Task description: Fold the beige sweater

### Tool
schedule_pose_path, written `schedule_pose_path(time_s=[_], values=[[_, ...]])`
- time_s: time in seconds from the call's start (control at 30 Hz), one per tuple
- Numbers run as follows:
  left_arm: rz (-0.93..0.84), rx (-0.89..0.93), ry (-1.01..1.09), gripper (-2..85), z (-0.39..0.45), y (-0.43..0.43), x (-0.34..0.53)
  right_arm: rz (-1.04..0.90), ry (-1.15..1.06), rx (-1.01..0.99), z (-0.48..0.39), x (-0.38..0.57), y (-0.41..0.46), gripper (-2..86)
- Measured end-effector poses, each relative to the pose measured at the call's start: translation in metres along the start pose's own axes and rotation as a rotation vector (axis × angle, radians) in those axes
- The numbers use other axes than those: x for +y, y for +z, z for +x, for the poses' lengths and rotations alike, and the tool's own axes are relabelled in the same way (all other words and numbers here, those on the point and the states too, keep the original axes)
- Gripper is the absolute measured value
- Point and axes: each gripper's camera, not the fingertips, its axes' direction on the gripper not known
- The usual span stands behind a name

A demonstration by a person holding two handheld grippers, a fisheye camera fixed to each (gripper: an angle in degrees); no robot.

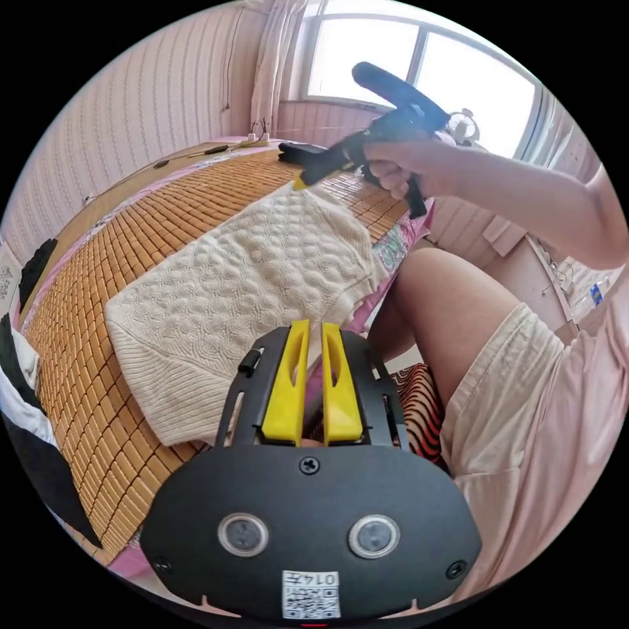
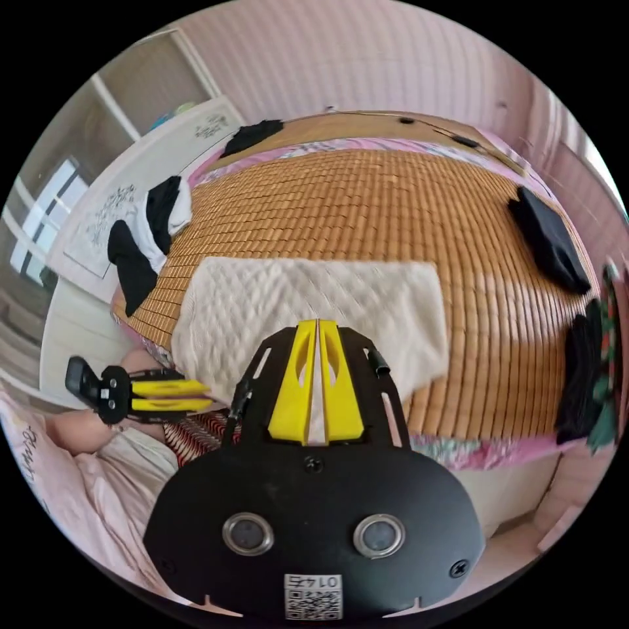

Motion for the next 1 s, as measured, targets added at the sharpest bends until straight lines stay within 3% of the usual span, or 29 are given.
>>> schedule_pose_path(time_s=[0.2,0.3,0.4,0.53,0.6,0.67,0.77,0.83,0.9,1.0], values=[[0.089,0.065,0.104,11.3,0.039,0.009,-0.018,-0.248,0.148,-0.037,0.072,0.078,0.025,10.5],[0.075,0.084,0.155,14.1,0.062,0.027,-0.037,-0.406,0.097,-0.076,0.088,0.088,0.052,8.8],[0.05,0.081,0.174,16.2,0.08,0.046,-0.051,-0.441,0.077,-0.098,0.103,0.098,0.059,3.6],[0.01,0.086,0.194,17.4,0.1,0.066,-0.065,-0.355,0.074,-0.194,0.126,0.111,0.038,1.4],[-0.013,0.069,0.194,16.8,0.107,0.073,-0.072,-0.259,0.093,-0.341,0.142,0.121,0.018,1.2],[-0.077,-0.038,0.186,8.7,0.114,0.083,-0.08,-0.172,0.105,-0.45,0.154,0.127,0.004,1.3],[-0.075,-0.178,0.162,4.0,0.115,0.082,-0.084,-0.009,0.173,-0.55,0.184,0.143,-0.013,2.3],[-0.056,-0.143,0.142,3.7,0.11,0.076,-0.085,0.094,0.265,-0.61,0.21,0.158,-0.016,4.4],[-0.024,-0.106,0.081,3.7,0.102,0.068,-0.084,0.178,0.389,-0.631,0.238,0.179,-0.012,13.3],[0.008,-0.071,0.032,3.8,0.093,0.056,-0.08,0.2,0.505,-0.616,0.254,0.197,0.005,18.5]])
